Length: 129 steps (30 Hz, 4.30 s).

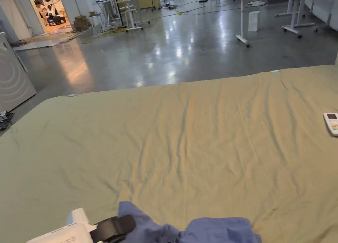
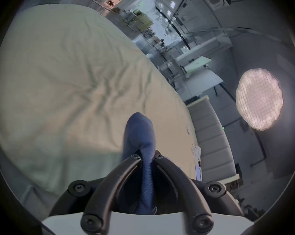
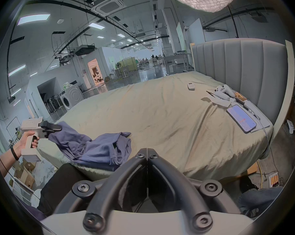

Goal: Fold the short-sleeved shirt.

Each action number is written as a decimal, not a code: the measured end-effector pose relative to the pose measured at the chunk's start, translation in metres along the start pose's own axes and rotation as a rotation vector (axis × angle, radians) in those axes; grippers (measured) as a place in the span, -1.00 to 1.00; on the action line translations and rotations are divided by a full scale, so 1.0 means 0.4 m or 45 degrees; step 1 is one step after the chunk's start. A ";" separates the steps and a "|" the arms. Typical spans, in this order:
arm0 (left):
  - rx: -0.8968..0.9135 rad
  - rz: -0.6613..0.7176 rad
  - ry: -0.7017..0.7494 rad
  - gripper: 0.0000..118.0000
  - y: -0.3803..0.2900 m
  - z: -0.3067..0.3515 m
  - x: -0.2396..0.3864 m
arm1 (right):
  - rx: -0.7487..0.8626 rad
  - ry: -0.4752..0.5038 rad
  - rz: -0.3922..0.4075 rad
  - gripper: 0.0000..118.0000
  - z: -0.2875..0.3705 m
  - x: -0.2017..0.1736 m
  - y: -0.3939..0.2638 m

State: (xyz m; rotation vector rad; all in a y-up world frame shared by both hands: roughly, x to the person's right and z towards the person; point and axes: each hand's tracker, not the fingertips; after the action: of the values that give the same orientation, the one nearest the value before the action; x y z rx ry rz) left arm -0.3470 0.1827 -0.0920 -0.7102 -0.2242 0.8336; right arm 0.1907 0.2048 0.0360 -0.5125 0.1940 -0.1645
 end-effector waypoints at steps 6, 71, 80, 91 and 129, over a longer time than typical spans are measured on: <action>-0.257 -0.297 0.045 -0.86 -0.143 -0.249 0.157 | 0.011 -0.037 0.060 -0.99 0.038 0.018 -0.006; -0.445 0.188 -0.215 0.83 -0.135 -0.284 -0.144 | -0.735 0.327 -0.195 -0.98 -0.600 -0.101 -0.042; -0.429 0.154 -0.100 -0.51 -0.183 -0.337 -0.059 | -0.695 0.317 -0.208 -0.99 -0.588 -0.101 -0.053; -0.476 -0.159 0.116 -0.52 -0.147 -0.334 0.009 | -0.640 0.268 -0.229 -0.99 -0.578 -0.115 -0.073; 0.262 -0.268 0.849 0.50 0.313 0.423 -0.220 | -0.396 0.321 -0.107 -0.99 -0.305 -0.083 0.032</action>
State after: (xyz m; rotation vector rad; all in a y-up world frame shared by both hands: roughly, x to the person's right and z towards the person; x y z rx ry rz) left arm -0.5562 0.2576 -0.0395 -0.7181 0.3766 0.3785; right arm 0.1324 0.1652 -0.0698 -0.8101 0.4485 -0.2839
